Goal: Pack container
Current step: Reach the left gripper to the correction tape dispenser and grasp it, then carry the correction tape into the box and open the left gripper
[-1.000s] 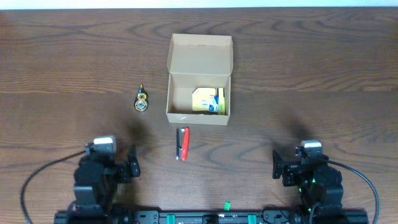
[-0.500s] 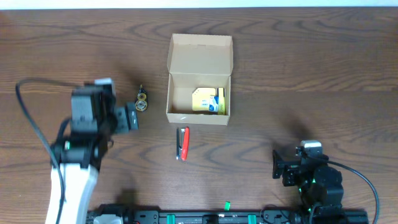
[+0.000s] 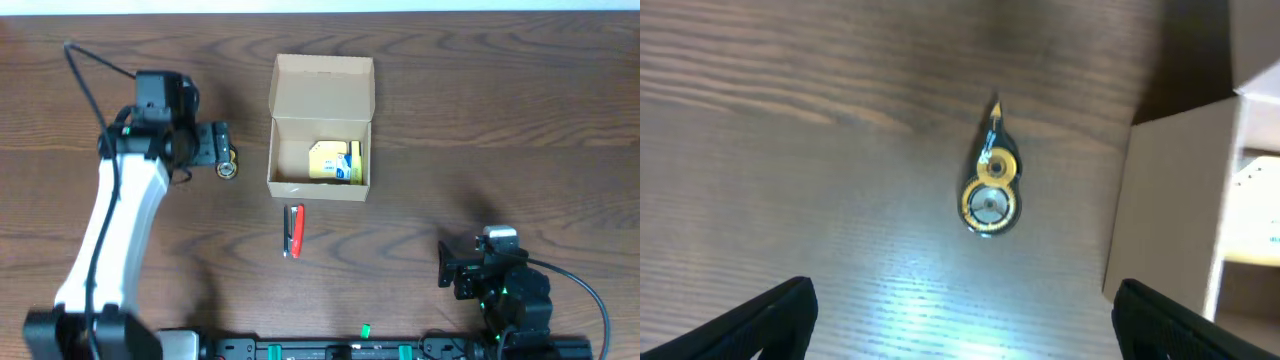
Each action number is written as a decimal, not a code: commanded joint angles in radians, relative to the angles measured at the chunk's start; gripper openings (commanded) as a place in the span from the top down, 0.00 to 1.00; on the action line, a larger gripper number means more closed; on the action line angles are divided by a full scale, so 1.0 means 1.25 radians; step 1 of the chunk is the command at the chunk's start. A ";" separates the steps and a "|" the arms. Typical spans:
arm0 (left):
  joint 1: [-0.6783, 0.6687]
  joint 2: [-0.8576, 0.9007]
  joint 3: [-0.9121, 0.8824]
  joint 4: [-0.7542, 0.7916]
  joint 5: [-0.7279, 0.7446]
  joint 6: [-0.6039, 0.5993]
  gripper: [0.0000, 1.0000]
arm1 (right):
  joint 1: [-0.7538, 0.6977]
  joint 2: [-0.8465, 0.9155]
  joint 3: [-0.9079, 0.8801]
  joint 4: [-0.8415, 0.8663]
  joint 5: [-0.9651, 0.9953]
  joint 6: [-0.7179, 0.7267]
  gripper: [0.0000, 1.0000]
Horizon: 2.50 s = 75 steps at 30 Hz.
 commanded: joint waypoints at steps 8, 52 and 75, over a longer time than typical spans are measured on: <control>-0.002 0.188 0.192 -0.100 0.020 -0.009 0.05 | 0.005 -0.005 -0.009 -0.003 -0.003 -0.012 0.01; 0.014 0.494 0.204 -0.073 0.063 -0.040 0.64 | 0.005 -0.005 -0.009 -0.003 -0.003 -0.012 0.01; -0.008 0.119 0.211 -0.028 0.083 -0.051 0.67 | 0.005 -0.005 -0.009 -0.003 -0.003 -0.012 0.01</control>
